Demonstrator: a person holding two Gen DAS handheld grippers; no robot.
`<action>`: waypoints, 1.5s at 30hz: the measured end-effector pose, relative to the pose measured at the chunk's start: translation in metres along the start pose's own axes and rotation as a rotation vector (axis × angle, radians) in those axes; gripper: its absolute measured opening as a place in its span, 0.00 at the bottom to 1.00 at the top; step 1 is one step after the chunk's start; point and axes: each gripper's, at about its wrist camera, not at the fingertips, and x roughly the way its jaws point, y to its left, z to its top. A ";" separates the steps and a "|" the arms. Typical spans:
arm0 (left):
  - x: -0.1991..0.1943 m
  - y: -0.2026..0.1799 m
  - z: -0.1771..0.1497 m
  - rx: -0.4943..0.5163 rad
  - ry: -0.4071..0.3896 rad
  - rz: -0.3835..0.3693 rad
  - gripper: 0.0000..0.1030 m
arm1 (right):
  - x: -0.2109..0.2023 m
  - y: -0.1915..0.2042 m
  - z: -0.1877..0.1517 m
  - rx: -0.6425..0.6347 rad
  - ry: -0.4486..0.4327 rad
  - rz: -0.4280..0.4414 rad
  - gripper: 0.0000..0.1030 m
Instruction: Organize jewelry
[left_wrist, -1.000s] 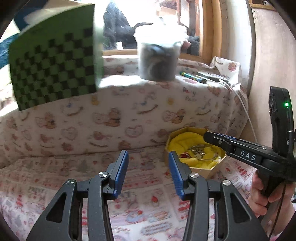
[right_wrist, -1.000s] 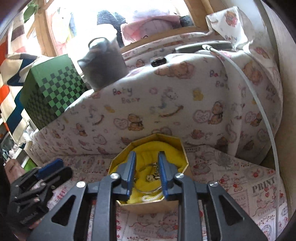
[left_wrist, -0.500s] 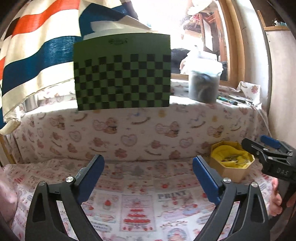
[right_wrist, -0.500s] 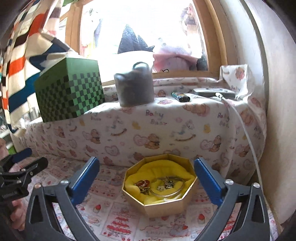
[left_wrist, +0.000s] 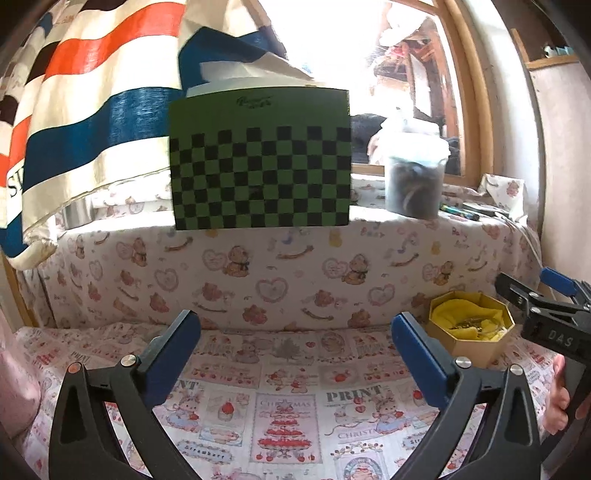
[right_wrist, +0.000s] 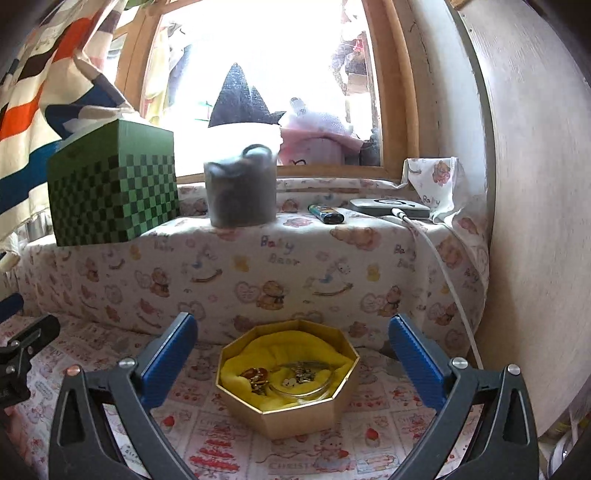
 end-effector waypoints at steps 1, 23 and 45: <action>0.000 0.000 0.000 0.000 -0.001 0.000 1.00 | 0.000 0.001 0.000 -0.006 0.000 0.002 1.00; -0.002 -0.002 0.001 0.022 -0.005 0.005 1.00 | -0.005 0.005 -0.002 -0.028 0.001 0.021 1.00; -0.002 -0.001 0.001 0.018 -0.008 0.032 1.00 | -0.004 0.006 -0.002 -0.032 0.009 0.023 1.00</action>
